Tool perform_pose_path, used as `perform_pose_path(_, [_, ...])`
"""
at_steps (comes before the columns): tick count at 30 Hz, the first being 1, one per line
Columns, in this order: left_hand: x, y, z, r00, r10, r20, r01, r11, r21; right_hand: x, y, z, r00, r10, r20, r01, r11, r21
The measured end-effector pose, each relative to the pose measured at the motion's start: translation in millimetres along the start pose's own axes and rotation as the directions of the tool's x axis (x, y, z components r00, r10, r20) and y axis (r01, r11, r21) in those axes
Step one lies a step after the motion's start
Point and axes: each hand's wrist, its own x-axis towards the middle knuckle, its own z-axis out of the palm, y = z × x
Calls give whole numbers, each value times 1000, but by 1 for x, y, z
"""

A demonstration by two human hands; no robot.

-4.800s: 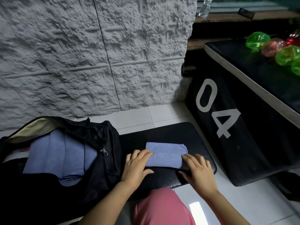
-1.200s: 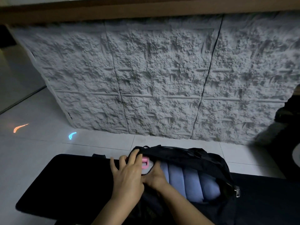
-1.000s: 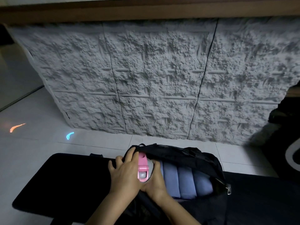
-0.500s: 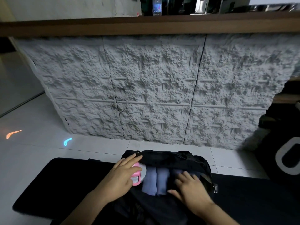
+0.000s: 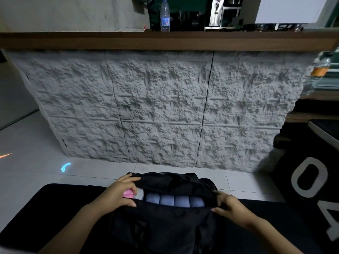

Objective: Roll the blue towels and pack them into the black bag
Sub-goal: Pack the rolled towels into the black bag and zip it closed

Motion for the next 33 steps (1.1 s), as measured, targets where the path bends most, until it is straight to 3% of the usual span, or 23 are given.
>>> perform_pose_path(4, [0, -7, 1, 996, -45, -82, 40, 997, -69, 4, -11, 8, 978, 91, -185, -66, 988, 139])
perform_pose_path(7, [0, -10, 4, 977, -64, -204, 44, 994, -104, 1, -17, 16, 903, 198, -381, -99, 960, 263])
perform_pose_path(9, [3, -6, 7, 960, -81, -266, 53, 993, -109, 0, -17, 24, 867, 286, -409, -152, 932, 330])
perform_pose_path(13, [10, 1, 8, 967, -131, -218, 130, 991, -20, -5, -15, 22, 858, 406, -315, -175, 808, 563])
perform_pose_path(17, [23, 43, 12, 958, -94, -269, 149, 970, 192, -10, -9, 6, 815, 545, -197, -187, 569, 801])
perform_pose_path(20, [44, 100, 39, 942, 19, -336, -7, 999, 35, -13, -7, 0, 774, 626, -99, -243, 438, 865])
perform_pose_path(22, [58, 140, 69, 959, 69, -274, -101, 989, -104, -15, -8, -3, 763, 646, -35, -239, 332, 912])
perform_pose_path(25, [76, 187, 122, 988, 55, -146, -87, 970, -225, -17, -11, -5, 736, 676, 14, -195, 191, 962])
perform_pose_path(29, [95, 215, 175, 999, 14, -49, -19, 994, -112, -19, -9, -4, 721, 692, 26, -140, 110, 984])
perform_pose_path(33, [102, 223, 190, 997, 18, -80, -16, 1000, 26, -23, -8, -2, 728, 684, 44, -119, 64, 991])
